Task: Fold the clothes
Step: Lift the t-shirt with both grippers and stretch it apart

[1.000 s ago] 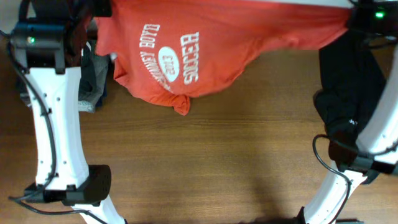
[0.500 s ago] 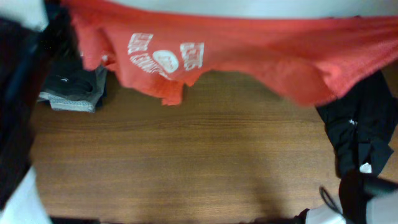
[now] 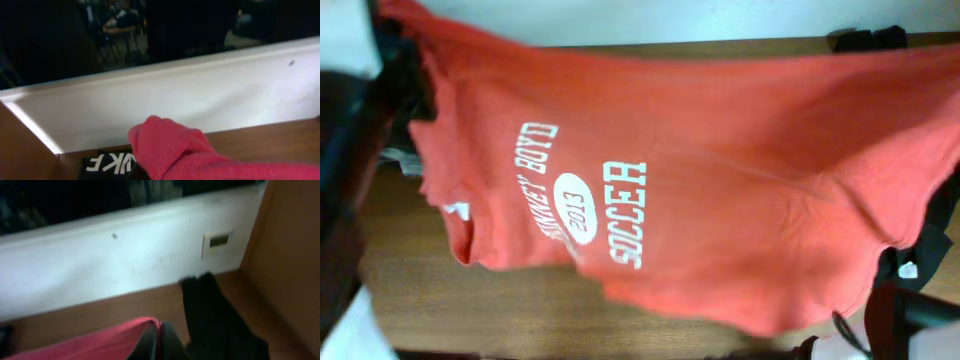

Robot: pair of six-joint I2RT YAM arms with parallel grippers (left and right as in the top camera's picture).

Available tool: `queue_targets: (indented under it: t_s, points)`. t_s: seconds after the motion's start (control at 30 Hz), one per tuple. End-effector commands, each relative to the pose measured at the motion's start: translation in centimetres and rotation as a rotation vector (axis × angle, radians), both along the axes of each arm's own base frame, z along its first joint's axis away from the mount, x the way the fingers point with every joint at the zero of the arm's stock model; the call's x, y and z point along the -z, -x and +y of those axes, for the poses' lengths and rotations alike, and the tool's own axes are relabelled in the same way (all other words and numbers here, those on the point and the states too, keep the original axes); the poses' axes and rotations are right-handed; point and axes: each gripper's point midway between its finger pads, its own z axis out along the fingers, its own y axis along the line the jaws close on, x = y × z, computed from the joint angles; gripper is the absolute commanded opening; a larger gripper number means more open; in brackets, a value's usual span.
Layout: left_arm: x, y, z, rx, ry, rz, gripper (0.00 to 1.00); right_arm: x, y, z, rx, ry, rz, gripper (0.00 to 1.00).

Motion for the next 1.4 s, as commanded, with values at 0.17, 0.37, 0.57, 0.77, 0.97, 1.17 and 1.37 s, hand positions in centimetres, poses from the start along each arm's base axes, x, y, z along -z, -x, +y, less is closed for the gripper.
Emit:
queue_targets:
  t_s: [0.17,0.37,0.57,0.77,0.97,1.17,1.37]
  points:
    - [4.4,-11.2,-0.7,-0.004,-0.099,0.052,0.00,6.7,-9.5,-2.7,-0.027,-0.050,0.178,0.04]
    - [4.6,-19.8,-0.7,0.012,-0.073,-0.106,0.00,7.9,-16.8,-2.2,-0.085,-0.028,0.107,0.04]
    - [1.4,-21.9,-1.0,0.047,-0.060,-0.293,0.01,3.5,-19.7,-0.7,-0.125,0.031,-0.094,0.04]
    - [1.6,-21.4,-1.0,0.049,-0.076,-0.269,0.00,2.6,-19.5,-0.7,-0.116,0.050,-0.122,0.04]
    - [5.4,-21.4,-0.9,0.055,-0.085,-0.119,0.01,5.6,-19.4,-0.7,-0.120,0.026,-0.011,0.04]
    - [11.6,-20.1,-0.9,0.067,-0.091,0.139,0.01,11.0,-18.4,-0.5,-0.130,-0.013,0.197,0.04]
    - [16.8,-17.5,-0.7,0.077,-0.096,0.378,0.01,15.3,-16.7,-0.1,-0.135,-0.065,0.380,0.04]
